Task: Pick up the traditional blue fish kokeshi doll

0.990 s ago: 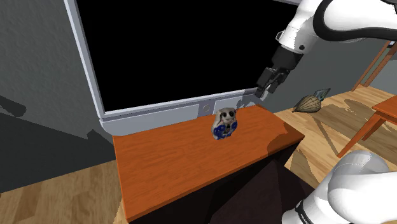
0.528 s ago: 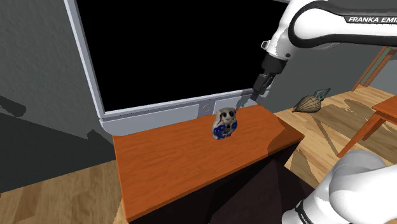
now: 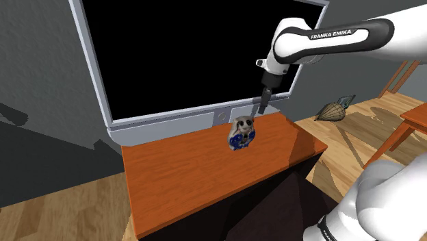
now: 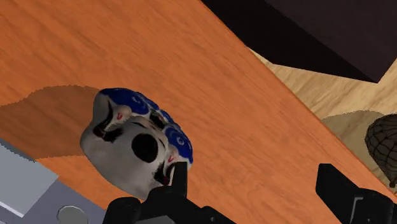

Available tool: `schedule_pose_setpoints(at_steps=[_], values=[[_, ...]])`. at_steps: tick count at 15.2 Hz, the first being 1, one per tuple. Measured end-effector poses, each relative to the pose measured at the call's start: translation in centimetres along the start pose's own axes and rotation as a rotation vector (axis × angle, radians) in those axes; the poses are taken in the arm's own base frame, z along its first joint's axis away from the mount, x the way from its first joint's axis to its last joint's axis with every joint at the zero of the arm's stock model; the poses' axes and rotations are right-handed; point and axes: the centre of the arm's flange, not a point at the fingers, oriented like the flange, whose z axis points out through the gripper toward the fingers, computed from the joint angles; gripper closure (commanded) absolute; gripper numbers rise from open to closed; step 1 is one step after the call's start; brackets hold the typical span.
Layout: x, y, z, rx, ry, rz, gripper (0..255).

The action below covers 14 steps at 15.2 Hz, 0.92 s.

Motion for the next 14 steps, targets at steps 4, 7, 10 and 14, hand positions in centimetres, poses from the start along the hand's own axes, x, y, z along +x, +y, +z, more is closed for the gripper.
schedule_pose_setpoints(at_steps=[4, 7, 10, 14], values=[[3.4, 3.2, 3.4, 0.015, -0.050, -0.165, 0], [6.2, 4.8, 6.2, 0.026, -0.087, -0.288, 0], [9.0, 6.7, 8.8, 0.038, -0.124, -0.412, 0], [12.3, 8.2, 12.3, 0.052, -0.169, -0.560, 0]])
